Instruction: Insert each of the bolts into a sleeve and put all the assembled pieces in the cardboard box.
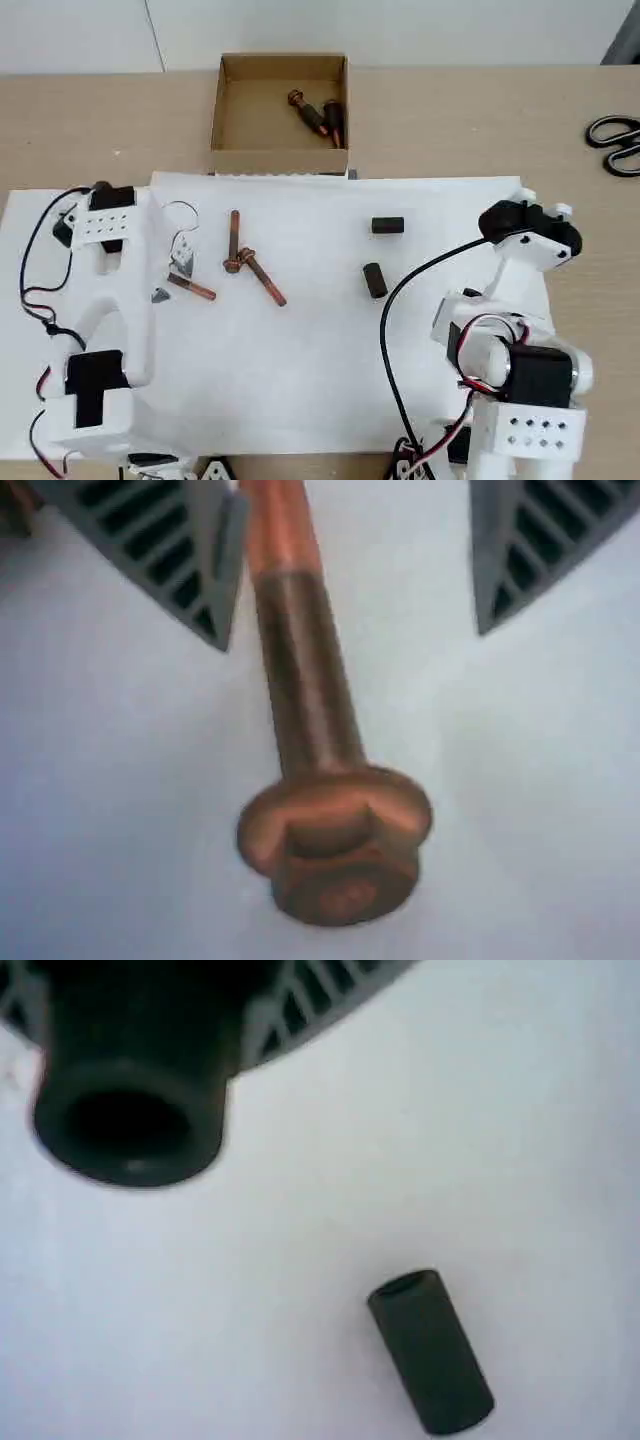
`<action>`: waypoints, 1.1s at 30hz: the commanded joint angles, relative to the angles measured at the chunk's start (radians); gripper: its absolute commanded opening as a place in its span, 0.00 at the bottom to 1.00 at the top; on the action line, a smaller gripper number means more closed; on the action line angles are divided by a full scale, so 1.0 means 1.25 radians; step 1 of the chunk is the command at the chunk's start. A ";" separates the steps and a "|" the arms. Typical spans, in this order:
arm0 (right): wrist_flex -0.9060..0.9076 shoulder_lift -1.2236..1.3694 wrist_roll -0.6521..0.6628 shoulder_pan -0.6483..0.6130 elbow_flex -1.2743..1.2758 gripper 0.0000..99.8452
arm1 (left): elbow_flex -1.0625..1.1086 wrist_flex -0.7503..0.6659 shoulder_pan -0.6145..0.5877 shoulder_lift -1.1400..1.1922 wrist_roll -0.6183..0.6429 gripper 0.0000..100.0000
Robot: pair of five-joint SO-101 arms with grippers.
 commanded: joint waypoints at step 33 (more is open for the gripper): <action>-0.013 -0.007 -0.007 0.007 -0.002 0.00 | -0.047 -0.079 -0.050 0.156 0.000 0.01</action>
